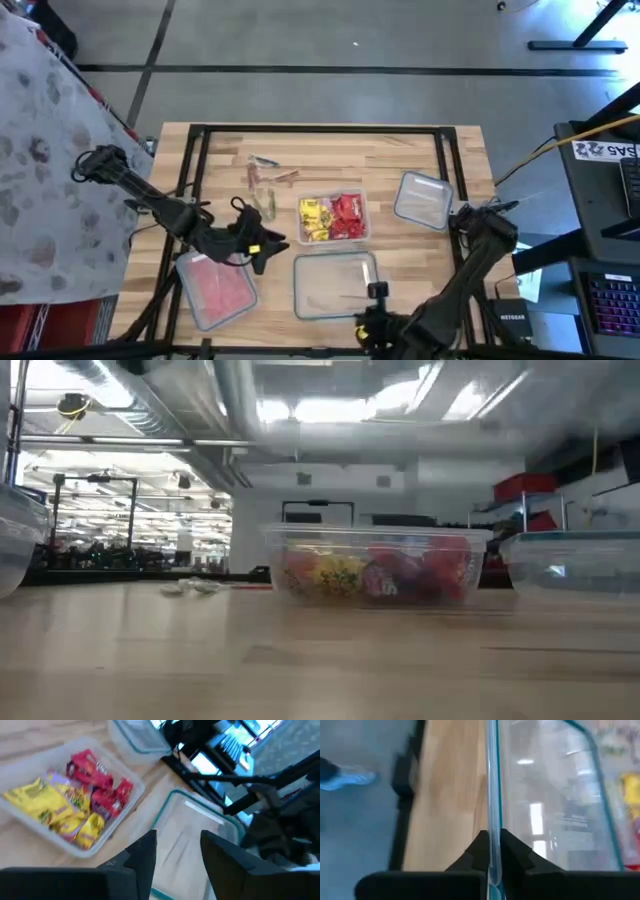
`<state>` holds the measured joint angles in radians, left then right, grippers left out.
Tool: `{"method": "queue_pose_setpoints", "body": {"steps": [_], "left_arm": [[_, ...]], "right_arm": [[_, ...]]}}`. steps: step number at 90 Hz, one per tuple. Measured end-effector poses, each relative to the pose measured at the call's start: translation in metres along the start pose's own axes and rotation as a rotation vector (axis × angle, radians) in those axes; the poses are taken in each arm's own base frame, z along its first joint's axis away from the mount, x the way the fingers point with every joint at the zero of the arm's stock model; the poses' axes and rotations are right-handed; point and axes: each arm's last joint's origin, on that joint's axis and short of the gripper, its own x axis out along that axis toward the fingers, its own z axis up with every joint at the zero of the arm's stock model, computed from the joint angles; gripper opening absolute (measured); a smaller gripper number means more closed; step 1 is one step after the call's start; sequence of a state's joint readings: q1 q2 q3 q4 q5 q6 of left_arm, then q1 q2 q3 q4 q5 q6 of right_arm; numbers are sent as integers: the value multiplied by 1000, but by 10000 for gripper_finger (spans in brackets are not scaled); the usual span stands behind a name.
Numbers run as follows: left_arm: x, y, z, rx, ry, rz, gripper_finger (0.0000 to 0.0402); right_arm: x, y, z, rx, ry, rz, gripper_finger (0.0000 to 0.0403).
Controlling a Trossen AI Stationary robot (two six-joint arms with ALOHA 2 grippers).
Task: Sort candy
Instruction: Close the rectangular transparent bin
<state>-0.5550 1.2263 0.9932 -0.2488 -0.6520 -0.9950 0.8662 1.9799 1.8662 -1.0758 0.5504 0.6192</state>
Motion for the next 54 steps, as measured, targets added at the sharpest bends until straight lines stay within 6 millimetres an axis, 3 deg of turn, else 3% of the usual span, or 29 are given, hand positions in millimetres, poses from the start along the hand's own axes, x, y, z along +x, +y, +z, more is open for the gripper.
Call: {"method": "queue_pose_setpoints", "body": {"steps": [9,18,36,54], "left_arm": [[0,-2,5,14,-14,1,136],[2,0,7,16,-21,9,136],[7,4,13,46,-28,28,136],[10,6,9,76,49,7,136]], "right_arm": [[-21,-23,14,33,-23,76,4],[-28,-48,27,62,-1,188,4],[-22,-82,65,98,-92,533,5],[-14,-110,78,210,-82,642,5]]}}
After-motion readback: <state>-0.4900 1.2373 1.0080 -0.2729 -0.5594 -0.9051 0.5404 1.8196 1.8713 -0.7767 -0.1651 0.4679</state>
